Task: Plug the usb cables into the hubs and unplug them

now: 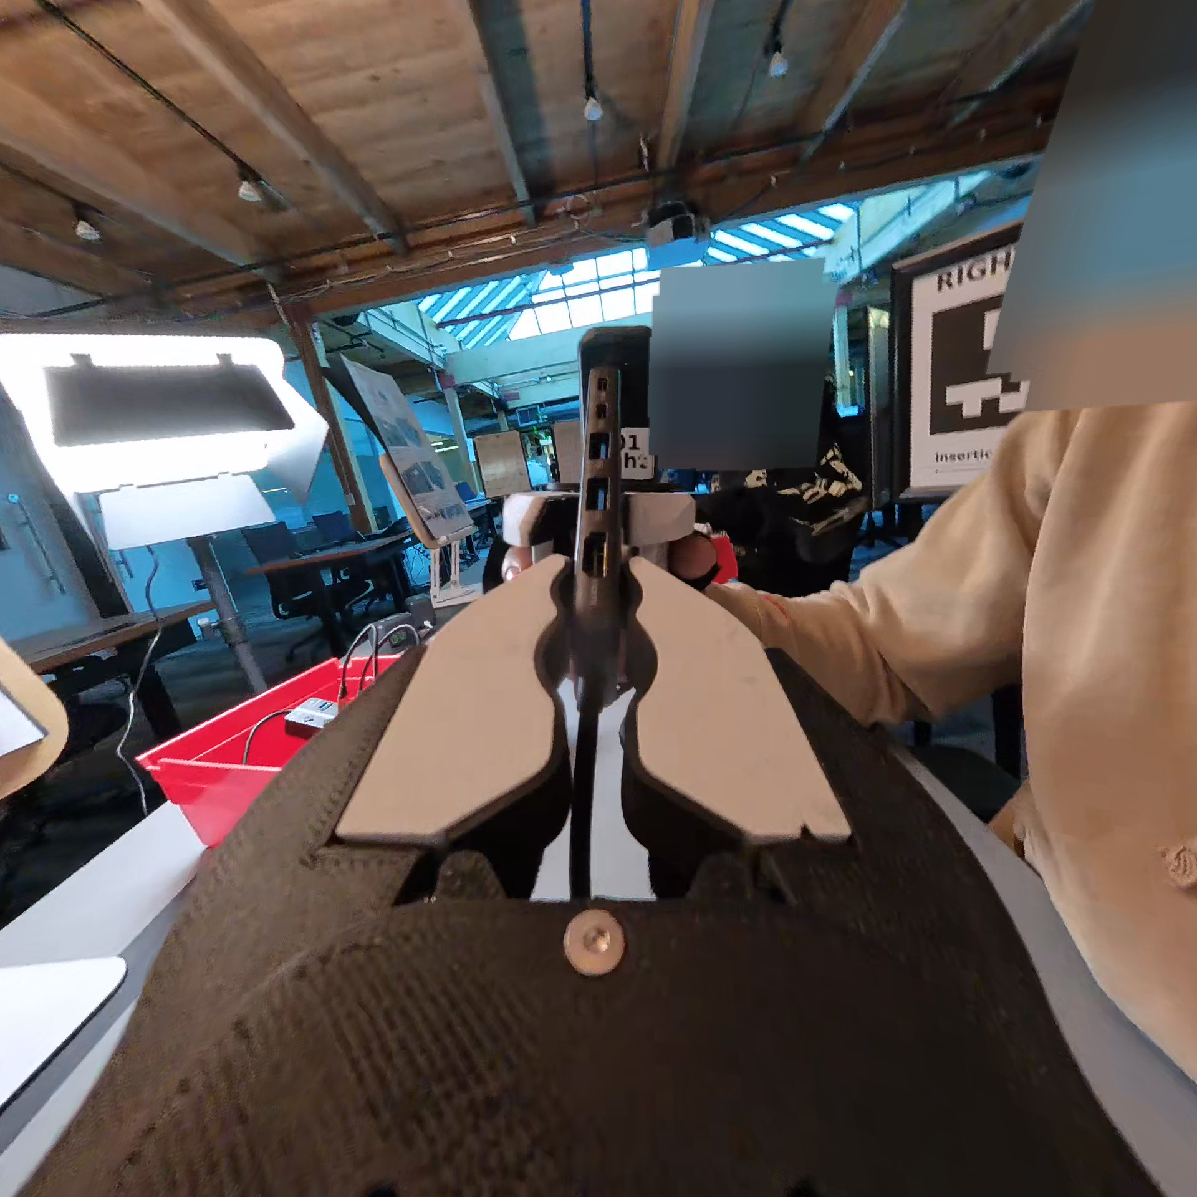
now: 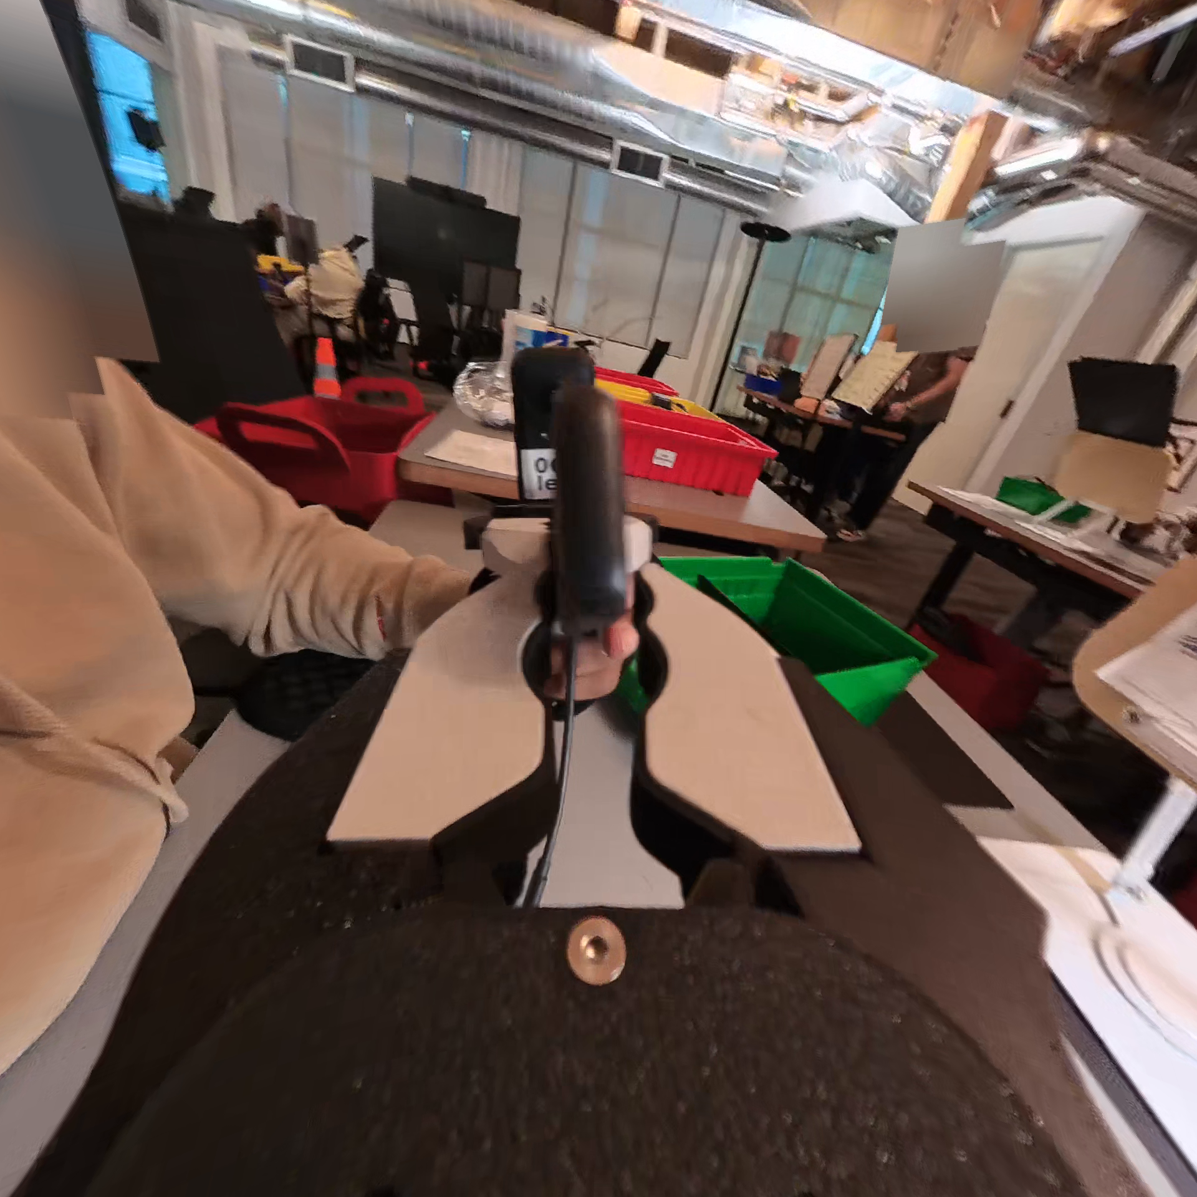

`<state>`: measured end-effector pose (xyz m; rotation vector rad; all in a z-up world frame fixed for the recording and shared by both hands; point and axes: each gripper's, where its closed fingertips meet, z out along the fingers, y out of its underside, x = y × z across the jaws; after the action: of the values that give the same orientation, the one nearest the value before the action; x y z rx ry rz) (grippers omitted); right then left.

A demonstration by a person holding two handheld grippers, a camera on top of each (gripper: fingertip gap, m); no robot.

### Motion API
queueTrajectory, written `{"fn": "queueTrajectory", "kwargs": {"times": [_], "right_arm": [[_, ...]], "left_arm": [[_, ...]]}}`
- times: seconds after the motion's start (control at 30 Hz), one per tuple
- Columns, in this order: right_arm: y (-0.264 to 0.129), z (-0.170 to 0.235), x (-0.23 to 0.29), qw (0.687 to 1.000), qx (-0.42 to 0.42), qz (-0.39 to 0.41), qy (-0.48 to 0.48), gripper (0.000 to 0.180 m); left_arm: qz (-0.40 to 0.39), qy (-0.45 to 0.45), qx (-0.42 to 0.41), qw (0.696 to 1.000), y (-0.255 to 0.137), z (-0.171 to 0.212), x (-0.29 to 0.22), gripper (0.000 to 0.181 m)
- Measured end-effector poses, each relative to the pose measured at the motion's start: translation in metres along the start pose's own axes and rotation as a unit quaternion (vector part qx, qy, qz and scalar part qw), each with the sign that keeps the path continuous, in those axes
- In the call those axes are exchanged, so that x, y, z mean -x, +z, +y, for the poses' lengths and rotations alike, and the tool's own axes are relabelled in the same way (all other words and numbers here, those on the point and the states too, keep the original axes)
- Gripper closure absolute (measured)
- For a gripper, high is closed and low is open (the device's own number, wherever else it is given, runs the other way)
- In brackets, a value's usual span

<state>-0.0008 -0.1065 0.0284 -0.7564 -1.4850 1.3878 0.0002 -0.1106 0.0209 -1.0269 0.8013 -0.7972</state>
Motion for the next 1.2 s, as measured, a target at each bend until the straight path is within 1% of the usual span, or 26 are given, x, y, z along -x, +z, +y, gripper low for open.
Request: {"fn": "queueTrajectory", "kwargs": {"times": [0.03, 0.13, 0.23, 0.33, 0.4, 0.5, 0.67, 0.73, 0.8, 1.03, 1.13, 1.2], "right_arm": [[0.001, 0.001, 0.005, 1.0, -0.002, -0.008, -0.013, 0.167], [-0.001, 0.006, 0.006, 0.997, 0.022, 0.006, -0.072, 0.167], [-0.003, 0.012, 0.004, 0.985, 0.049, 0.03, -0.161, 0.167], [-0.005, 0.018, -0.002, 0.962, 0.076, 0.065, -0.252, 0.168], [-0.007, 0.024, -0.006, 0.942, 0.103, 0.084, -0.309, 0.168], [-0.009, 0.033, -0.01, 0.922, 0.132, 0.093, -0.353, 0.168], [-0.007, 0.047, -0.009, 0.92, 0.156, 0.071, -0.352, 0.168], [-0.006, 0.054, -0.009, 0.919, 0.166, 0.066, -0.352, 0.167], [-0.005, 0.059, -0.009, 0.921, 0.172, 0.062, -0.345, 0.168], [-0.003, 0.082, -0.018, 0.929, 0.194, 0.062, -0.308, 0.166], [-0.002, 0.099, -0.022, 0.916, 0.23, 0.068, -0.322, 0.164], [0.0, 0.106, -0.022, 0.911, 0.237, 0.071, -0.33, 0.164]], "left_arm": [[-0.001, 0.003, 0.003, 1.0, 0.001, 0.002, -0.001, 0.168], [0.001, -0.002, 0.027, 1.0, 0.0, 0.009, 0.001, 0.166], [-0.026, 0.023, 0.062, 0.997, -0.001, 0.018, 0.01, 0.156], [-0.068, 0.059, 0.099, 0.991, -0.005, 0.026, 0.024, 0.145], [-0.096, 0.095, 0.131, 0.982, -0.01, 0.033, 0.034, 0.147], [-0.122, 0.14, 0.162, 0.969, -0.014, 0.04, 0.042, 0.147], [-0.118, 0.214, 0.229, 0.942, -0.015, 0.06, 0.042, 0.149], [-0.109, 0.236, 0.251, 0.932, -0.015, 0.069, 0.039, 0.16], [-0.107, 0.252, 0.265, 0.925, -0.017, 0.077, 0.041, 0.161], [-0.112, 0.249, 0.267, 0.924, -0.025, 0.1, 0.048, 0.163], [-0.105, 0.247, 0.271, 0.924, -0.025, 0.11, 0.047, 0.164], [-0.095, 0.243, 0.272, 0.926, -0.022, 0.113, 0.042, 0.164]]}}
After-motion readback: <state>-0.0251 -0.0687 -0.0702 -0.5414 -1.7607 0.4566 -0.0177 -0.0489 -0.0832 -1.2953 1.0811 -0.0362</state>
